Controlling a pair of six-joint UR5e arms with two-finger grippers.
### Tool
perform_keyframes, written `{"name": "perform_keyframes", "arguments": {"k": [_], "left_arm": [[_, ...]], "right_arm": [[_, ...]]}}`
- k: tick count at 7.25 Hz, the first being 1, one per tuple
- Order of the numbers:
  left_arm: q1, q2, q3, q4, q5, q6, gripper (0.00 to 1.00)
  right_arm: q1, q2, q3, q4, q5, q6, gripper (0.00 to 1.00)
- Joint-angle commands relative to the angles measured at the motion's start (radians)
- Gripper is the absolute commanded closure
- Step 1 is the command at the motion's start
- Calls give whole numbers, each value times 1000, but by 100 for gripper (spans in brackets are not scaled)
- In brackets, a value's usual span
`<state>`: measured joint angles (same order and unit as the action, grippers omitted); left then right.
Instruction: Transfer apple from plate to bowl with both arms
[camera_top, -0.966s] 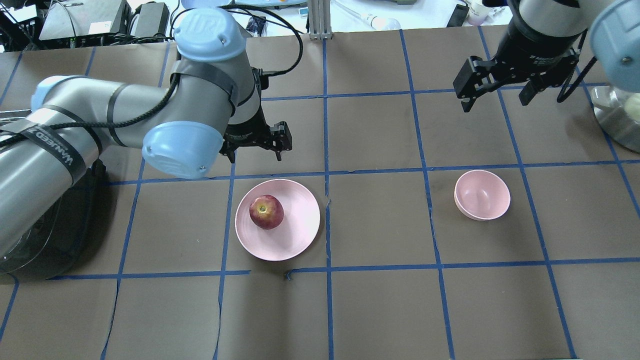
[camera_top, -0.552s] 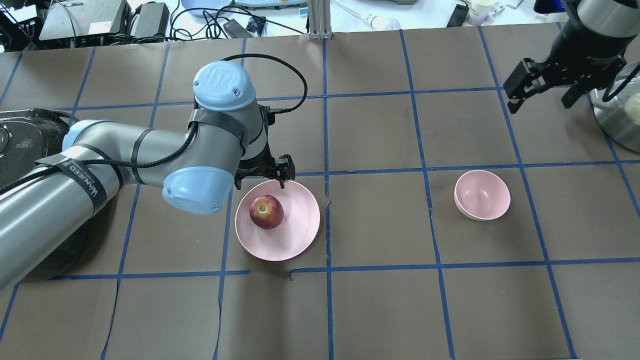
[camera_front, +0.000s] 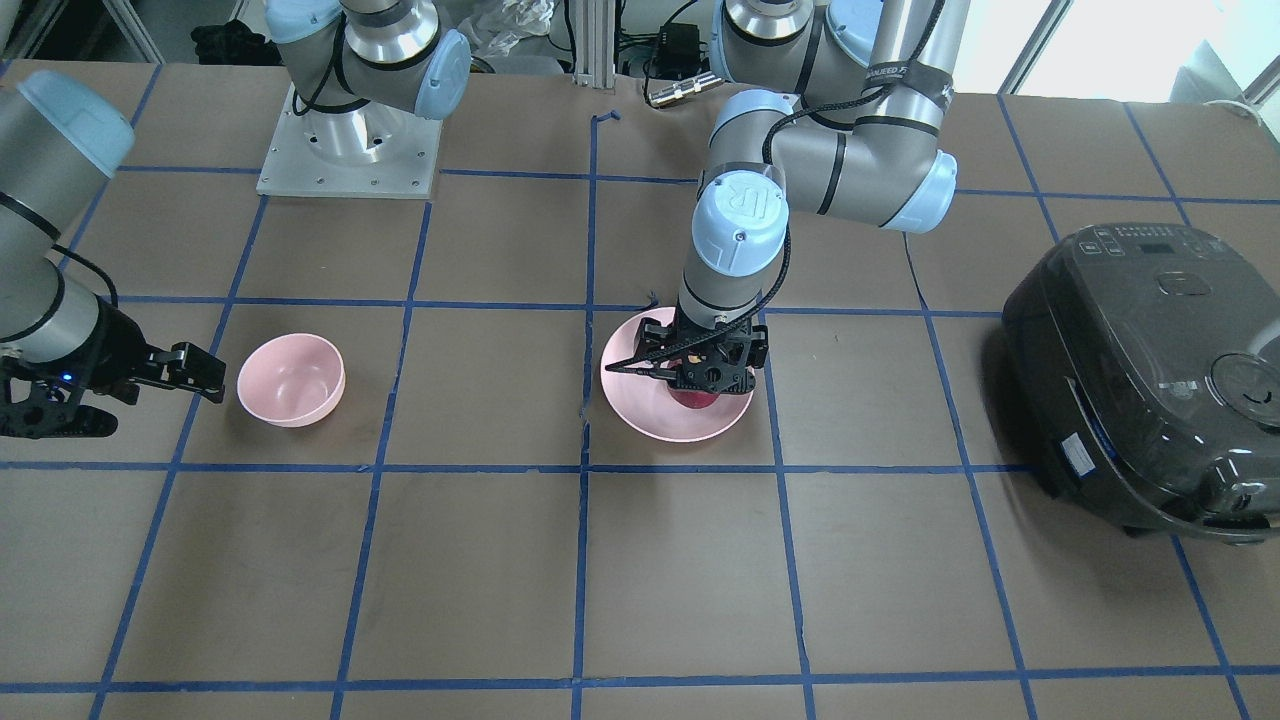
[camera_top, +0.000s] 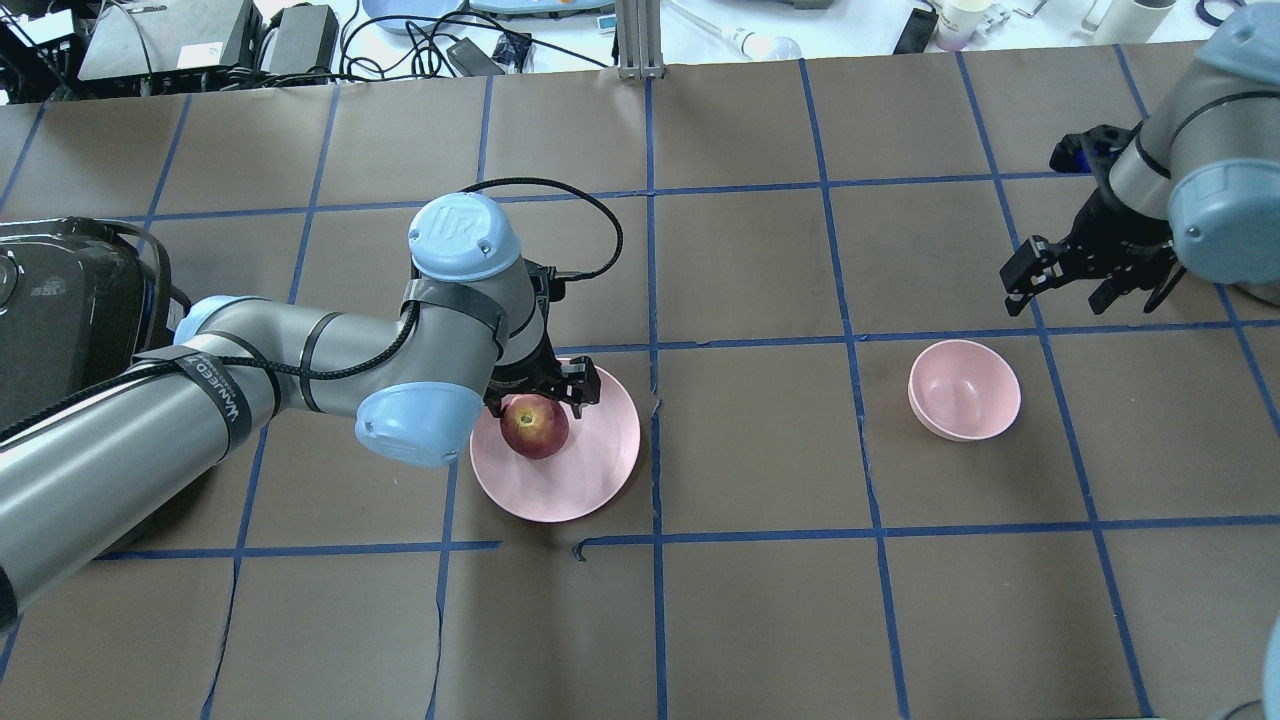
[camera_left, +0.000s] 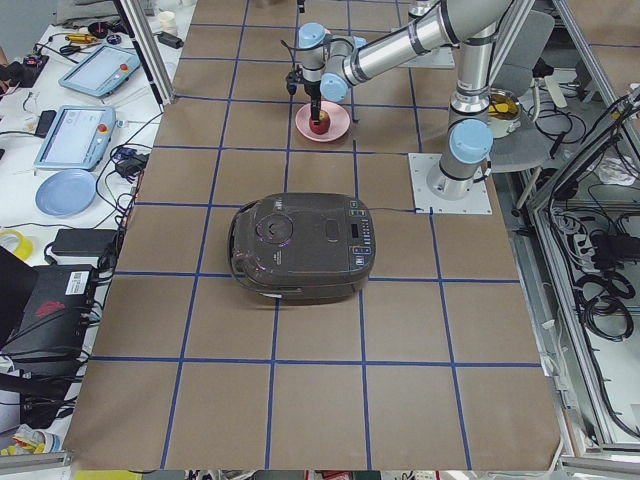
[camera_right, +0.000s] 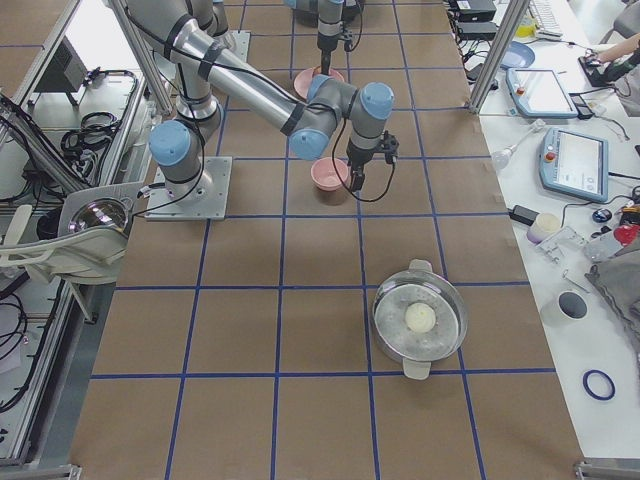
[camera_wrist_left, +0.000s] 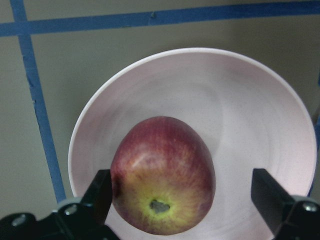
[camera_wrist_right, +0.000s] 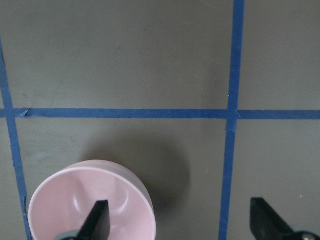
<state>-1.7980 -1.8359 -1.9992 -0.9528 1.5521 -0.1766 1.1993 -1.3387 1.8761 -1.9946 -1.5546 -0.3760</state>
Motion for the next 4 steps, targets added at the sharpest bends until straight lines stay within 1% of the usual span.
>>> {"name": "perform_keyframes", "arguments": {"k": [1, 2, 3, 4], "left_arm": [[3, -17, -1, -3, 2, -12, 2], [2, -22, -1, -3, 2, -23, 3], [2, -25, -1, -12, 3, -32, 6], [2, -29, -1, -12, 0, -64, 12]], "right_arm": [[0, 35, 70, -79, 72, 5, 0], [0, 38, 86, -98, 94, 5, 5], [0, 36, 125, -107, 94, 5, 7], [-1, 36, 144, -125, 87, 5, 8]]}}
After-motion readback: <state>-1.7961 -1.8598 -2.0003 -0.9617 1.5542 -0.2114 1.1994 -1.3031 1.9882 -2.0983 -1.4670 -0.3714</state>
